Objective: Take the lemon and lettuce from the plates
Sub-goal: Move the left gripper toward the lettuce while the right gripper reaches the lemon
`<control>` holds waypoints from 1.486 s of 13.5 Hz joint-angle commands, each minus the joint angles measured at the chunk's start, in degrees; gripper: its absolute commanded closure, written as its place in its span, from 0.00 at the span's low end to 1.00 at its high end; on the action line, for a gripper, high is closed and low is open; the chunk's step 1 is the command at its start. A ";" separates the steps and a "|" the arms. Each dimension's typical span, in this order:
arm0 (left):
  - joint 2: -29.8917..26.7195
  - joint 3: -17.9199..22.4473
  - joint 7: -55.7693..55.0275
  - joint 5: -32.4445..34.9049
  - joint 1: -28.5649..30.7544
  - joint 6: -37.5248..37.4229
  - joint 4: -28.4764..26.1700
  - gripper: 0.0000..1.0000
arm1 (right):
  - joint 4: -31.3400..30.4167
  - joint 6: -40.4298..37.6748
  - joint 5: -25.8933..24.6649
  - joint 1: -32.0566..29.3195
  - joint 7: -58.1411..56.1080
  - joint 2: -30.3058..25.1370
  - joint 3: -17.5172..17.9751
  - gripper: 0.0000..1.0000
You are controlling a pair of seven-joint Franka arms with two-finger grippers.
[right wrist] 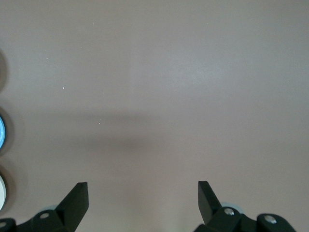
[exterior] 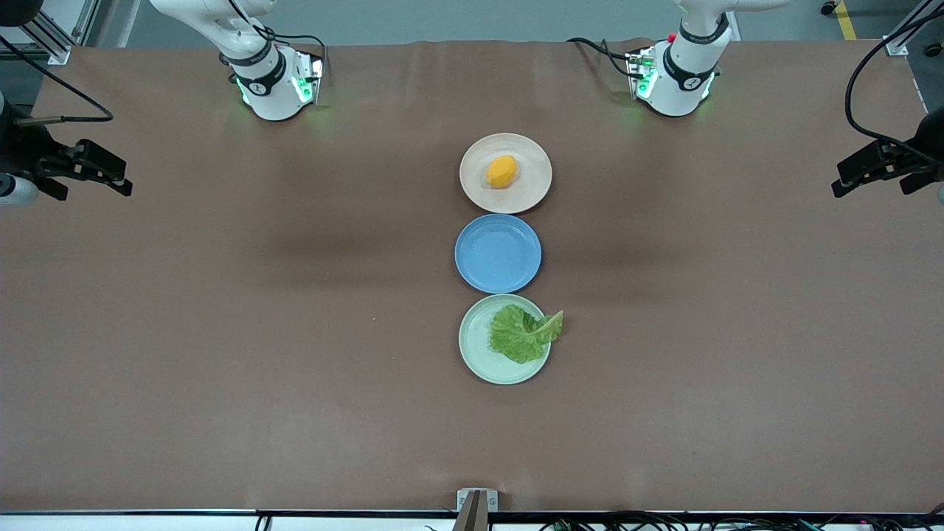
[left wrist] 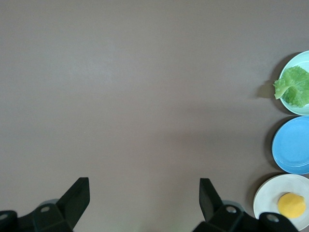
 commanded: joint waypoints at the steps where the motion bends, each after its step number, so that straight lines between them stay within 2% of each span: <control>1: -1.19 0.03 0.52 -1.19 0.17 0.59 -1.08 0.00 | -2.06 0.38 1.38 0.04 -0.66 -1.88 -0.04 0.00; 10: 0.03 -0.67 -0.44 -1.36 -0.88 0.24 -0.73 0.00 | -1.97 -0.14 1.91 0.04 -0.75 -1.79 -0.21 0.00; 14: 4.95 -5.31 -1.23 -1.36 -1.76 0.68 -0.64 0.00 | -1.54 -1.28 1.82 0.04 -0.75 -1.71 -0.21 0.00; 17: 11.01 -10.85 -10.78 -1.10 -2.29 1.21 0.33 0.00 | -0.66 -1.46 1.73 -0.13 -0.66 -1.36 -0.30 0.00; 20: 16.63 -12.01 -21.15 -0.66 -6.58 5.41 1.30 0.00 | 0.57 -0.85 1.20 -0.22 -0.22 2.32 -0.30 0.00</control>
